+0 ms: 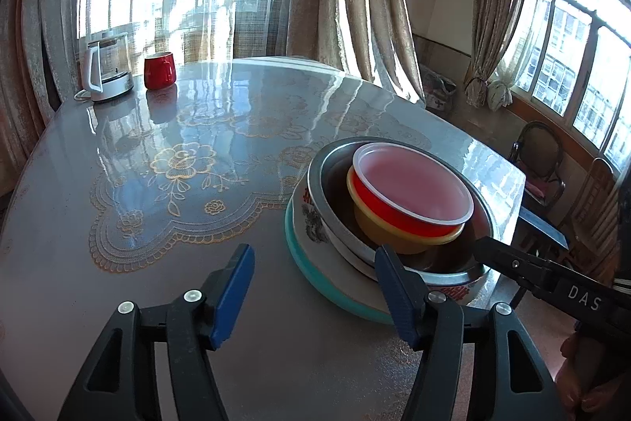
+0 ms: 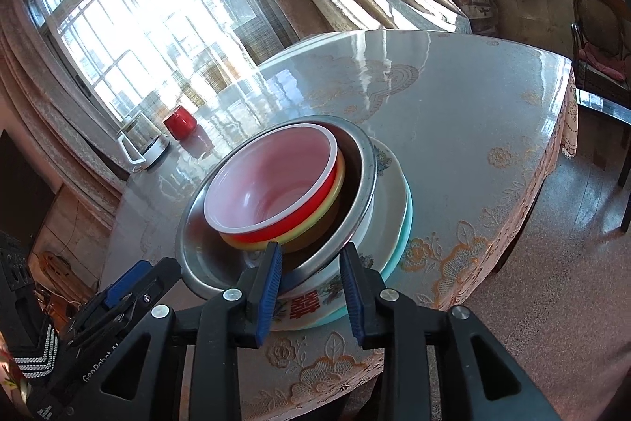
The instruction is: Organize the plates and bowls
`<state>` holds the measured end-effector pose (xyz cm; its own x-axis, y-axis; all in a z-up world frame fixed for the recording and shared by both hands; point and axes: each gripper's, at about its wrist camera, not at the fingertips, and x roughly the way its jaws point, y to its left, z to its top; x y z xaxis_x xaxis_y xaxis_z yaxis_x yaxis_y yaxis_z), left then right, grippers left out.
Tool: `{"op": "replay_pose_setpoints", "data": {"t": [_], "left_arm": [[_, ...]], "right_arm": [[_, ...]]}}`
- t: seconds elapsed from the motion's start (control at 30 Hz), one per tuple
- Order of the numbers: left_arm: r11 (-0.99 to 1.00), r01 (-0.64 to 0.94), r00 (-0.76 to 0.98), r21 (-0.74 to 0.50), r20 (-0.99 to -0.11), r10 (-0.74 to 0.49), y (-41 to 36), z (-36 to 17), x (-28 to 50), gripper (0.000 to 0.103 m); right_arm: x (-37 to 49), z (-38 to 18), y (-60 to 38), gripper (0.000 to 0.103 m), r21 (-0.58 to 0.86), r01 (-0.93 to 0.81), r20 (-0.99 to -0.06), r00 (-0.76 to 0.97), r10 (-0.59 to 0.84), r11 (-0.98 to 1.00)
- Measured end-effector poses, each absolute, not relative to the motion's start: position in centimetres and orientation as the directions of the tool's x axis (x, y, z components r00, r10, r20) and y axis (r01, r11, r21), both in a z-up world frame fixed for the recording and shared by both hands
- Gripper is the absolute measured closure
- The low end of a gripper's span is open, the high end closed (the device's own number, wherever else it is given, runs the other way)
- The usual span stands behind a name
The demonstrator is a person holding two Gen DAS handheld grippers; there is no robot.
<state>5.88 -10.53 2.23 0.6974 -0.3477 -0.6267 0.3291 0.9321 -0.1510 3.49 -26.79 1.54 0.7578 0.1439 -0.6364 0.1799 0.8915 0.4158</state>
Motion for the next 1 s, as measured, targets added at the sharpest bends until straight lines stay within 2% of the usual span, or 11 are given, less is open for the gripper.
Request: {"op": "replay_pose_setpoints", "data": {"t": [0.1, 0.33, 0.4, 0.43, 0.5, 0.57, 0.8, 1.0], "left_arm": [[0.938, 0.315, 0.703, -0.147, -0.627, -0.335, -10.1, 2.0, 5.4, 0.023], [0.95, 0.293, 0.711, -0.109, -0.639, -0.293, -9.6, 1.5, 4.2, 0.006], [0.954, 0.28, 0.716, -0.106, -0.639, -0.282, -9.4, 1.4, 3.8, 0.002], [0.955, 0.279, 0.716, -0.106, -0.64, -0.28, -9.3, 1.3, 3.6, 0.001], [0.955, 0.28, 0.711, -0.098, -0.647, -0.275, -9.1, 1.0, 3.2, 0.0], [0.957, 0.28, 0.709, -0.078, -0.655, -0.261, -9.0, 0.8, 2.8, 0.0], [0.963, 0.269, 0.709, -0.015, -0.674, -0.208, -8.1, -0.4, 1.2, 0.0], [0.968, 0.244, 0.737, 0.052, -0.659, -0.151, -7.6, -0.7, 0.2, 0.0]], "right_arm": [[2.8, 1.7, -26.5, 0.067, 0.408, 0.179, -0.623, 0.771, 0.13, 0.895], [1.1, 1.9, -25.6, 0.061, 0.363, 0.159, -0.597, 0.796, 0.098, 0.918], [0.6, 2.0, -25.2, 0.056, 0.346, 0.149, -0.586, 0.806, 0.089, 0.926], [0.4, 2.0, -25.0, 0.054, 0.332, 0.145, -0.581, 0.81, 0.08, 0.932], [0.0, 2.1, -24.5, 0.042, 0.3, 0.134, -0.572, 0.818, 0.066, 0.944], [-0.5, 2.0, -24.0, 0.037, 0.275, 0.127, -0.564, 0.824, 0.053, 0.953], [-1.5, 1.6, -22.8, 0.029, 0.211, 0.13, -0.565, 0.825, 0.013, 0.969], [-2.6, 1.0, -22.5, 0.029, 0.192, 0.139, -0.566, 0.825, -0.006, 0.971]]}}
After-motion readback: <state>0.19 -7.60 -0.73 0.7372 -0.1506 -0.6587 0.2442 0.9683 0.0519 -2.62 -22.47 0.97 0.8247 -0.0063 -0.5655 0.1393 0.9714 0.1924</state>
